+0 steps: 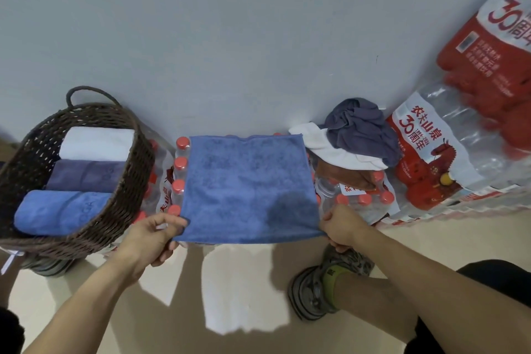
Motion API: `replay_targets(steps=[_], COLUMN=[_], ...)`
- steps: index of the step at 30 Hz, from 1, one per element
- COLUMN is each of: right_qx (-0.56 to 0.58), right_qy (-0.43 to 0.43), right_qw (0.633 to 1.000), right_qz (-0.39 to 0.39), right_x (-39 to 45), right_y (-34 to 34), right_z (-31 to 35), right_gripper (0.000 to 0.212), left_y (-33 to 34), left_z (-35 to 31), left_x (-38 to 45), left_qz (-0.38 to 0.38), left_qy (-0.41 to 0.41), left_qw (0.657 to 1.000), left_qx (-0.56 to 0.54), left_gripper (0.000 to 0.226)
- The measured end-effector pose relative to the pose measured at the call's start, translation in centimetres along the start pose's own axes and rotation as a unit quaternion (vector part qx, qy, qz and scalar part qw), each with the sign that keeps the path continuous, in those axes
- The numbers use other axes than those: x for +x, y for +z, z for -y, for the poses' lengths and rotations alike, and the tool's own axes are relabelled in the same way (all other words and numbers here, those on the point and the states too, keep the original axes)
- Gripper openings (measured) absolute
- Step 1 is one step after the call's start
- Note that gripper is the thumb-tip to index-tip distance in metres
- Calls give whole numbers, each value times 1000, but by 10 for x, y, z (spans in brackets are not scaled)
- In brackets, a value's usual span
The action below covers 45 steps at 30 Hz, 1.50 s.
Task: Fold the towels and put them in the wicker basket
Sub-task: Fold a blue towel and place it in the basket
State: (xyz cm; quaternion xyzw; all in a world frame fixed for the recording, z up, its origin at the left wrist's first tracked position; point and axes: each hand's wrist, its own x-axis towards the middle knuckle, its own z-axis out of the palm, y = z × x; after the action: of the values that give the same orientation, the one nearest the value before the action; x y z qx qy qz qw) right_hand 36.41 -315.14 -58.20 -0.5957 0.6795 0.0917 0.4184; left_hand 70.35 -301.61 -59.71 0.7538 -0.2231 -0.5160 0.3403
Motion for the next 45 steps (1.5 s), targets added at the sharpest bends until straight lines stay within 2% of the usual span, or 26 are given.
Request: replay_targets(steps=[2, 5, 6, 9, 10, 12, 13, 15, 18, 20, 23, 24, 26, 27, 28, 30, 32, 35, 37, 40, 43, 45], right_qx=[18, 99, 127, 176, 179, 176, 166, 118, 16, -35, -89, -104, -126, -142, -169, -222, -222, -117, -61, -60, -87, -90], right_qy=[-22, -31, -28, -17, -17, -20, -21, -28, -59, -67, -60, -56, -40, -34, -32, -53, -116, -214, -240, -254, -273, -267], right_qw=[999, 990, 985, 972, 968, 959, 958, 967, 985, 985, 977, 973, 970, 969, 965, 958, 964, 963, 950, 948, 946, 950], right_qz=[40, 95, 112, 157, 175, 219, 232, 222, 164, 155, 186, 197, 202, 202, 199, 175, 86, -119, -189, -179, -151, -137], right_x=[1, 4, 4, 2, 1, 0, 0, 0, 1, 5, 7, 8, 11, 12, 13, 16, 25, 51, 72, 111, 138, 152], right_y=[-11, -25, -28, -36, -39, -42, -42, -40, -33, -30, -26, -24, -19, -16, -15, -15, -17, -20, -22, -26, -28, -29], right_z=[5, 7, 6, 4, 3, 1, 0, -1, 0, 1, 2, 3, 6, 9, 14, 29, 49, 79, 98, 114, 119, 119], right_gripper=[25, 32, 33, 32, 33, 47, 55, 59, 45, 39, 43, 48, 56, 51, 45, 31, 30, 19, 14, 15, 25, 22], left_y=[-6, -18, -21, -24, -24, -24, -25, -27, -29, -26, -20, -19, -17, -13, -7, 8, 24, 34, 32, 25, 18, 14], left_z=[-9, -20, -23, -28, -28, -28, -28, -24, -20, -19, -21, -23, -33, -41, -49, -65, -81, -95, -102, -108, -114, -114], left_x=[-4, -11, -14, -19, -18, -15, -13, -9, -6, -3, 5, 8, 17, 22, 30, 48, 70, 108, 130, 154, 169, 178], left_qz=[36, 96, 113, 126, 120, 88, 75, 60, 85, 99, 122, 125, 96, 58, 6, -76, -88, -70, -73, -75, -60, -48], left_qy=[9, 30, 41, 73, 90, 124, 140, 151, 120, 98, 50, 37, 52, 91, 144, 252, 314, 316, 297, 288, 284, 271], left_qw=[999, 994, 990, 978, 975, 965, 957, 941, 946, 948, 952, 943, 899, 872, 859, 865, 855, 844, 847, 840, 836, 836], left_qx=[15, 46, 69, 149, 166, 213, 244, 296, 290, 287, 277, 305, 425, 478, 492, 427, 402, 428, 434, 453, 466, 475], left_gripper=[12, 28, 27, 31, 28, 8, 11, 33, 48, 51, 44, 38, 33, 31, 30, 22, 26, 41, 42, 31, 16, 15])
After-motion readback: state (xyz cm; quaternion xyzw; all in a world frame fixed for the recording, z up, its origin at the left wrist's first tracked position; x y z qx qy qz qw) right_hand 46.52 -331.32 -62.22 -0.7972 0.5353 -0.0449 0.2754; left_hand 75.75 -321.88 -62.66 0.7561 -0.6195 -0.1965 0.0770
